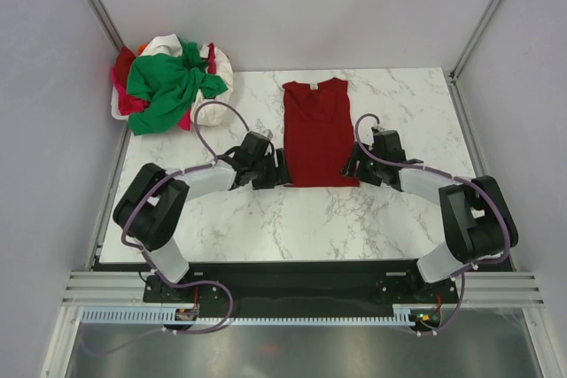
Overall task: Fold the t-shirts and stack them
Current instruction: Fold the tshirt
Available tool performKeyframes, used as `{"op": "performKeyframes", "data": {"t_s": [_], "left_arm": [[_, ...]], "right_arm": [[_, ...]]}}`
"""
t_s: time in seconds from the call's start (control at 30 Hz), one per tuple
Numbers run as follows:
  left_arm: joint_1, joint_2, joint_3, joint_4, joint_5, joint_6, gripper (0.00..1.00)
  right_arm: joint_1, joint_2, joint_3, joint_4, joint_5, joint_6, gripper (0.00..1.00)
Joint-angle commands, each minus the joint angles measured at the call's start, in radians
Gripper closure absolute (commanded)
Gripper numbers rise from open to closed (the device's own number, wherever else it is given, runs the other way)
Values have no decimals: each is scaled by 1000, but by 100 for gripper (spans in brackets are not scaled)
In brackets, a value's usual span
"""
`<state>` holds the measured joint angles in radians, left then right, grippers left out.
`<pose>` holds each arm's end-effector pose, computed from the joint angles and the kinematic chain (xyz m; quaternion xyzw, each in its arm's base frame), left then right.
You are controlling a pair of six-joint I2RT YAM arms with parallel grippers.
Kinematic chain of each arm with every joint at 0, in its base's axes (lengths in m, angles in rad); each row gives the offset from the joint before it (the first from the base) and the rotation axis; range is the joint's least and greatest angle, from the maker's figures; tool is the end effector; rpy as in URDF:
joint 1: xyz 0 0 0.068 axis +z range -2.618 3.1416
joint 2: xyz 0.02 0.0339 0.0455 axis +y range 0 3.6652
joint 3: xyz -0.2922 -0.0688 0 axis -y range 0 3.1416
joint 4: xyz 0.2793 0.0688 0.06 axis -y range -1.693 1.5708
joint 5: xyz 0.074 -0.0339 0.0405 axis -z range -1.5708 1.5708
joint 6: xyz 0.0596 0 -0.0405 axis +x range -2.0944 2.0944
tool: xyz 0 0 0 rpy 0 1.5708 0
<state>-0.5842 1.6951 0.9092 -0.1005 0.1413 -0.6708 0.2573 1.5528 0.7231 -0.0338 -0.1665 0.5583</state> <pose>0.3125 -0.2167 0.1452 -0.0170 0.9398 -0.2504 0.2319 0.3203 0.0945 0.1392 0.1117 0.9286 0.2085 0.2859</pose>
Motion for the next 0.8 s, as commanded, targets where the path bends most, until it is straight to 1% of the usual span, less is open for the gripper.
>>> {"op": "performKeyframes", "data": {"t_s": [0.0,0.07,0.1,0.17,0.2,0.23,0.27,0.3,0.37,0.4,0.43,0.6,0.67,0.77], "left_arm": [[0,37,0,77,4,-38,31],[0,55,2,91,20,-49,41],[-2,60,2,96,24,-50,50],[-8,61,-3,97,15,-61,64],[-14,58,-6,129,11,-65,77],[-16,58,-7,134,11,-67,84],[-19,60,-6,139,7,-69,90],[-22,61,-1,140,4,-67,98],[-22,61,2,140,1,-66,98],[-22,57,-1,140,1,-65,98],[-22,49,-6,140,3,-64,98],[-29,-37,-73,139,-5,-62,98],[-34,-107,-107,139,-3,-62,98],[-49,-210,-214,136,-5,-58,98]], "right_arm": [[2,70,-20,-17,-7,9,30],[0,76,-21,-14,-8,6,35],[0,79,-22,-12,-8,5,41],[2,84,-22,-12,-10,3,47],[2,87,-24,-11,-13,3,54],[2,89,-24,-9,-14,3,58],[2,90,-24,-6,-19,5,62],[2,96,-22,-3,-27,5,73],[2,99,-21,-3,-37,5,85],[2,99,-21,-5,-44,3,97],[2,93,-21,-8,-44,5,100],[2,21,-53,-44,-48,2,100],[5,-14,-85,-69,-54,-3,100],[16,-129,-141,-104,-51,-6,100]]}}
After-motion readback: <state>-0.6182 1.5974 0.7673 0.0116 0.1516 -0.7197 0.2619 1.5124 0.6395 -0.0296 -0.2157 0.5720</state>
